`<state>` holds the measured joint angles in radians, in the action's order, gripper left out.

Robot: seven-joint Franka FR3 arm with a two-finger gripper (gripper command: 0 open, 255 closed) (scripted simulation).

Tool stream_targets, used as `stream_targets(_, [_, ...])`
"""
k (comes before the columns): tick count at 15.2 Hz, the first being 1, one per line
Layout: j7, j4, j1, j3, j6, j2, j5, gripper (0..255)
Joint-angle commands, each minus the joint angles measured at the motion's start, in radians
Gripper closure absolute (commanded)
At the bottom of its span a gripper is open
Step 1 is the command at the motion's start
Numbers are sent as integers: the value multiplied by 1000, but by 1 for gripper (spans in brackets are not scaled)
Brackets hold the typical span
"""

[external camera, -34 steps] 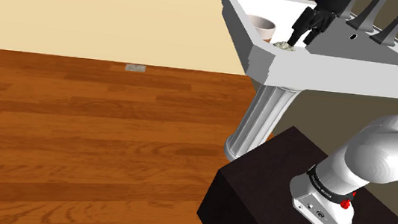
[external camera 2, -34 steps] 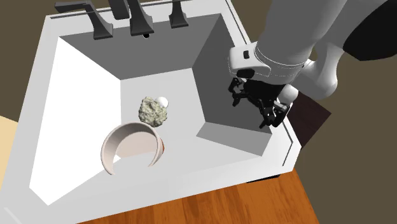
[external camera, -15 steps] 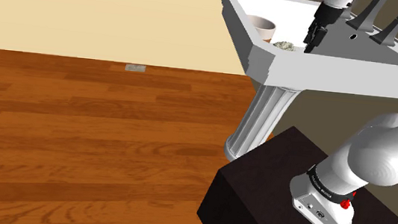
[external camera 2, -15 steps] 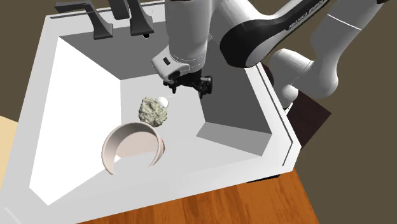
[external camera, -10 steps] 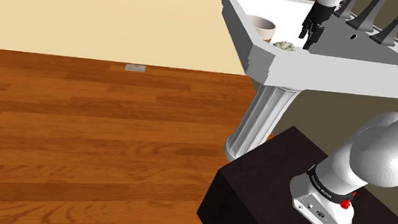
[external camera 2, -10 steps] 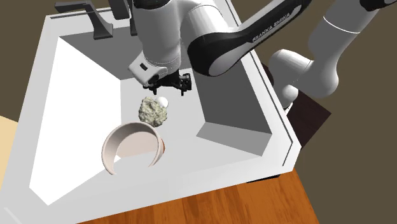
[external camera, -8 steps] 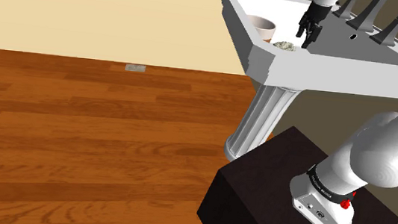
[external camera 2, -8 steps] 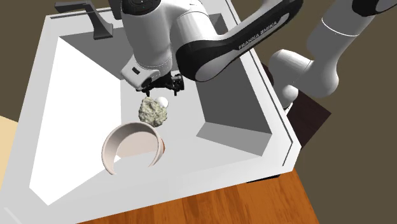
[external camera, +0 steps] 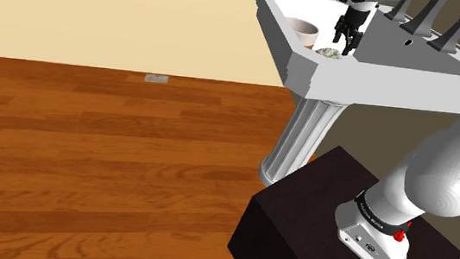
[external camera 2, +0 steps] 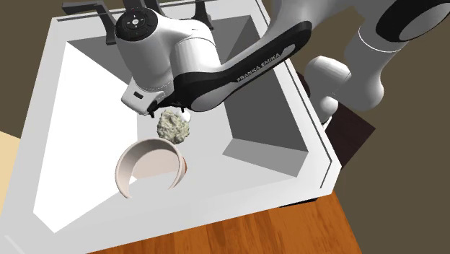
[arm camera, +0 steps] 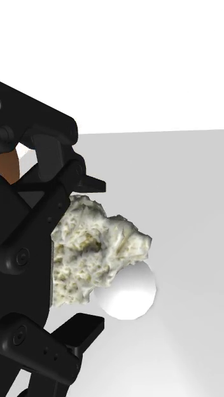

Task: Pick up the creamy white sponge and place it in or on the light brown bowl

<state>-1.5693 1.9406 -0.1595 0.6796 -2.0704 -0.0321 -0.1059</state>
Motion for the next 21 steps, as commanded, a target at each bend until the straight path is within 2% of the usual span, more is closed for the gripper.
stream_targets(1, [-10, 16, 8, 6, -24, -12, 8, 0])
stream_targets(3, [-18, 34, 12, 8, -56, -29, 20, 0])
stream_targets(11, [-18, 34, 12, 8, -56, -29, 19, 0])
stream_targets(12, [-18, 34, 12, 8, -56, -29, 19, 255])
stream_targets(21, [-18, 34, 13, 8, -56, -29, 20, 255])
